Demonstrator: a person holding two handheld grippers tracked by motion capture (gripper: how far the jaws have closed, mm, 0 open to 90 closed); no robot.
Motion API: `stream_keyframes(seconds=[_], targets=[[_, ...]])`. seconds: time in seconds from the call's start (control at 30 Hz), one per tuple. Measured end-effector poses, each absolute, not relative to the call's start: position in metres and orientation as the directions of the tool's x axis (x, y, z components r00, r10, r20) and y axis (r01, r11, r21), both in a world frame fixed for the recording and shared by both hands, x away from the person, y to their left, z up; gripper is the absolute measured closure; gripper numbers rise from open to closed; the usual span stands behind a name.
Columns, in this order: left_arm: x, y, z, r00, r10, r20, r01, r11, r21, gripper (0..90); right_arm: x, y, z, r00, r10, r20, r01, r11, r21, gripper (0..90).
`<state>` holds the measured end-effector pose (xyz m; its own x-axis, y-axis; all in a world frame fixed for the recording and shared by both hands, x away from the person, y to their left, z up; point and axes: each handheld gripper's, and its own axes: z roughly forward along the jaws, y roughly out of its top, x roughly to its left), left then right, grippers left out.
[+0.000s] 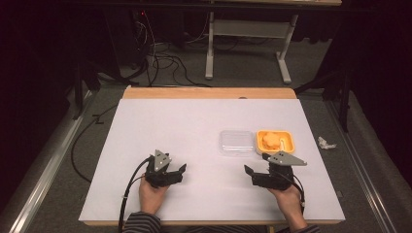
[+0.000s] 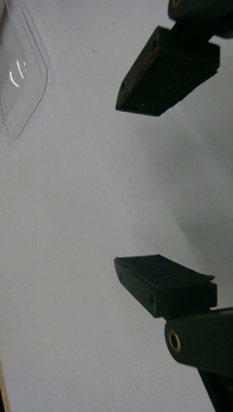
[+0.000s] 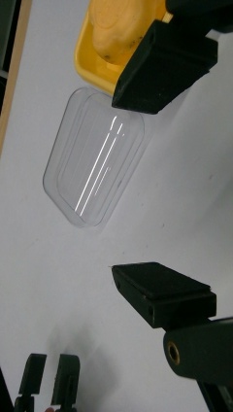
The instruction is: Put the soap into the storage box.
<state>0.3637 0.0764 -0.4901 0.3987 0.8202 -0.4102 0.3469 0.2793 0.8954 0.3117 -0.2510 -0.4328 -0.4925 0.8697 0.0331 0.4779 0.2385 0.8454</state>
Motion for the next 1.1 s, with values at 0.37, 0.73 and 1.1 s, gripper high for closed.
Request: stream_keyframes(seconds=[0.37, 0.73, 1.1], targets=[[0.364, 0.076, -0.49, 0.4, 0.82, -0.41, 0.348, 0.278, 0.896, 23.6, 0.323, -0.249, -0.446, -0.465, 0.883, 0.07, 0.532, 0.215, 0.819, 22.0], [0.364, 0.076, -0.49, 0.399, 0.82, -0.41, 0.348, 0.278, 0.895, 23.7, 0.335, -0.244, -0.457, -0.456, 0.888, 0.06, 0.556, 0.231, 0.799, 23.4], [0.364, 0.076, -0.49, 0.398, 0.821, -0.41, 0.348, 0.278, 0.895, 23.7, 0.341, -0.238, -0.466, -0.454, 0.89, 0.043, 0.567, 0.251, 0.784, 25.9]])
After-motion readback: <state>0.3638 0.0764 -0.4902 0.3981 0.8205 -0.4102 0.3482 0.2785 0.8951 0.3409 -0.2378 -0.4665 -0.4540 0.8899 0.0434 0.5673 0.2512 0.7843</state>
